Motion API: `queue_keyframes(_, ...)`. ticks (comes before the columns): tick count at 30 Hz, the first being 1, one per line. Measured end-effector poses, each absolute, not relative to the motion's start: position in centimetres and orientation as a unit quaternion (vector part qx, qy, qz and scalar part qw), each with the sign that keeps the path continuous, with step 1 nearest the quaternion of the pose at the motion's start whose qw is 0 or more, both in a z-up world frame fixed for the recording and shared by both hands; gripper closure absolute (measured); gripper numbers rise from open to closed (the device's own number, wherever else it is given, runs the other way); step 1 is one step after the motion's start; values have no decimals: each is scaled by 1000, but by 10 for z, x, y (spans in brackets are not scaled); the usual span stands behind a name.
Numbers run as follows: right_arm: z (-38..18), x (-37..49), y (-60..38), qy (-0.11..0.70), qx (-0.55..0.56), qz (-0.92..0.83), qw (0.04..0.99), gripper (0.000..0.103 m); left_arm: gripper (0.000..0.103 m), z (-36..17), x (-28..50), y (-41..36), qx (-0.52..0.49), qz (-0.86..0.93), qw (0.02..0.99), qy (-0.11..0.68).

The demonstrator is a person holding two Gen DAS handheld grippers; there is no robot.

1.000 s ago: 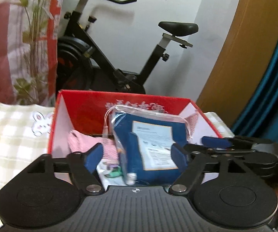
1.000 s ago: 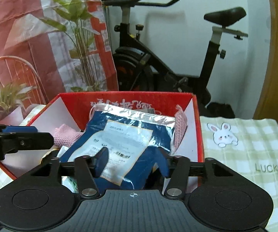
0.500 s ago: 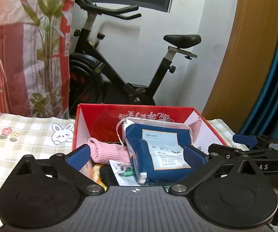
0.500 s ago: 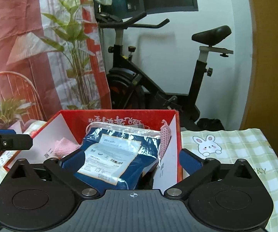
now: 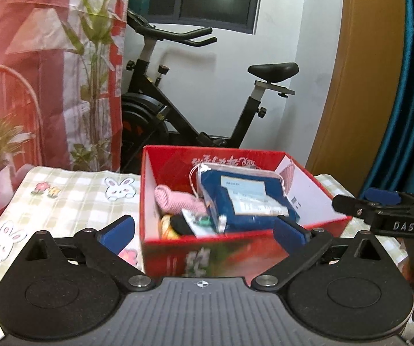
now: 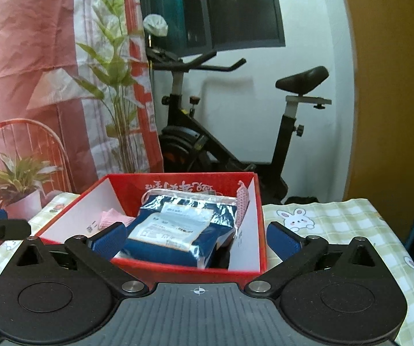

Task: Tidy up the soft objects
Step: 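Move the left tool back to the beige knit towel on the table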

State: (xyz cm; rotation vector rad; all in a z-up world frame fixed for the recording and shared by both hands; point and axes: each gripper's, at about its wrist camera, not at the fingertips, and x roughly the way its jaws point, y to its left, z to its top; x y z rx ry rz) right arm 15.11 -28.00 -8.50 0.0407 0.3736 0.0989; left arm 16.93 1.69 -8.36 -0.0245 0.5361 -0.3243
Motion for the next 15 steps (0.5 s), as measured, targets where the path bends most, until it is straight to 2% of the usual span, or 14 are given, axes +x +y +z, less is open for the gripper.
queue_keyframes(8, -107, 101, -280, 165, 46, 51, 984, 0, 0, -99, 122, 22, -6, -142, 957, 251)
queue_keyframes(15, -148, 74, -273, 178, 6, 44, 983, 0, 0, -128, 109, 22, -8, -136, 953, 272)
